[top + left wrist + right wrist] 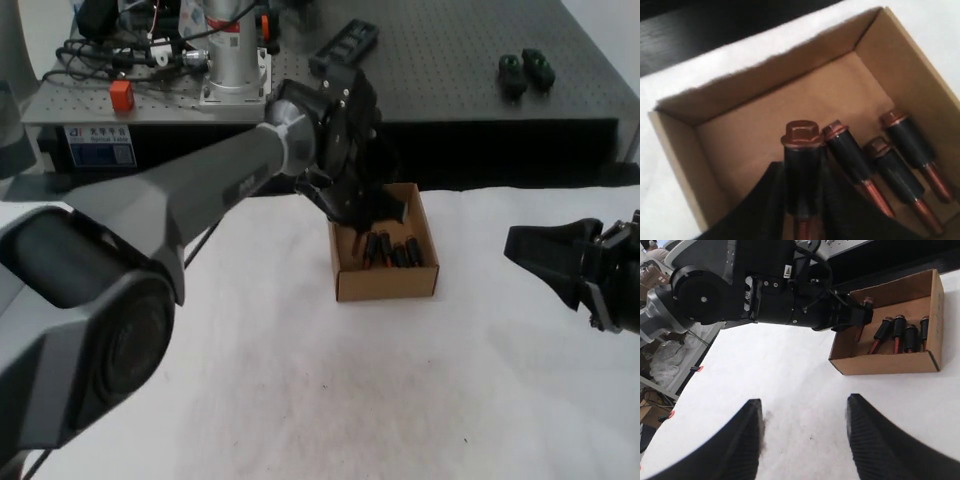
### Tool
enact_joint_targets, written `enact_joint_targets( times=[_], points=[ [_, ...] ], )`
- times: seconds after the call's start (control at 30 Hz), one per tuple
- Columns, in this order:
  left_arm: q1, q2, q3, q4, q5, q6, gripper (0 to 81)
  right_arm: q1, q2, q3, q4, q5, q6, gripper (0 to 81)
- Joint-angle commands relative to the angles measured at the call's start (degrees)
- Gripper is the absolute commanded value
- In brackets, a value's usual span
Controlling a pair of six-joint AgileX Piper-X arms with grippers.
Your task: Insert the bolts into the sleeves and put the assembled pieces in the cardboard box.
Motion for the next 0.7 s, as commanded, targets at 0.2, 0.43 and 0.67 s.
enact_joint_targets(
  times=[0.2, 0.43, 0.67],
  points=[
    [-0.6, -0.3, -1.3, 5.1, -0.5, 1.1, 22.1, -0.3, -0.5, -0.1, -0.2, 0.2, -0.8, 38.6],
    [-0.6, -3.5, -1.3, 8.8, -0.6, 0.2, 30.3, -0.3, -0.5, -0.1, -0.2, 0.2, -0.8, 38.6],
    [-0.2, -15.5, 3.2, 14.3, -8.2, 5.5, 0.8, -0.3, -0.5, -0.1, -0.2, -4.4, -0.8, 32.6]
  ],
)
